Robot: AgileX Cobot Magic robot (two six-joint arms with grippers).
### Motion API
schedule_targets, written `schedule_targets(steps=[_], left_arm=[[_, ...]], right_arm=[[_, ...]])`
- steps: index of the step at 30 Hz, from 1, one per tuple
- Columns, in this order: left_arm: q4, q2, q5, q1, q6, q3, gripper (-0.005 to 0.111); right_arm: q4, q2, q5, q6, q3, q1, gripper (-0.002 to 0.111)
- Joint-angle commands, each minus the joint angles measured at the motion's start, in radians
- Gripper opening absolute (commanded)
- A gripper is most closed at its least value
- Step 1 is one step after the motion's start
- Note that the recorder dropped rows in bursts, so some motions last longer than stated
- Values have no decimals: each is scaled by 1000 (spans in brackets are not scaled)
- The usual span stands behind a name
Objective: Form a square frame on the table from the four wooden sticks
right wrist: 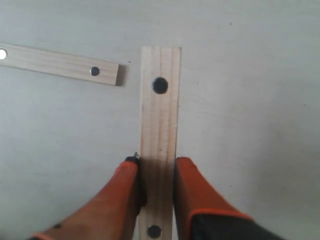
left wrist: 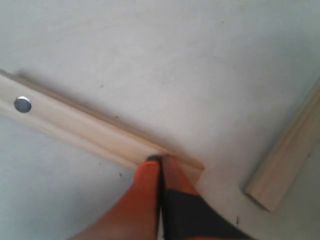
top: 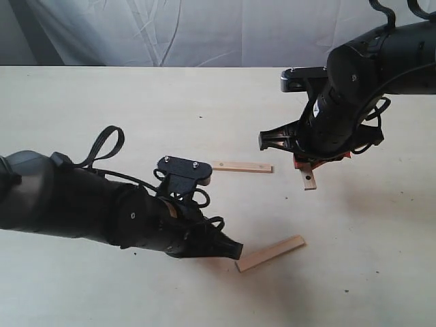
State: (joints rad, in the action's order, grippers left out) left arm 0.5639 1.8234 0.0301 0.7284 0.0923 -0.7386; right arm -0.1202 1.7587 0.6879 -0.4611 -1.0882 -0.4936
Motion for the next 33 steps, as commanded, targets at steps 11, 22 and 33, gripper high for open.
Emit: schedule_targets(steps=[11,22,33], left_arm=[[-79,-82,64,-61,-32,4,0],[33,-48,-117,1,-41,4,0],[-25,20,-95,10,-30,-12,0]], right_arm=[[-11,-3,-13,5,-5,5,0],[-11,-3,-21,5,-5,5,0],[-8,-3,-29,5,-5,5,0]])
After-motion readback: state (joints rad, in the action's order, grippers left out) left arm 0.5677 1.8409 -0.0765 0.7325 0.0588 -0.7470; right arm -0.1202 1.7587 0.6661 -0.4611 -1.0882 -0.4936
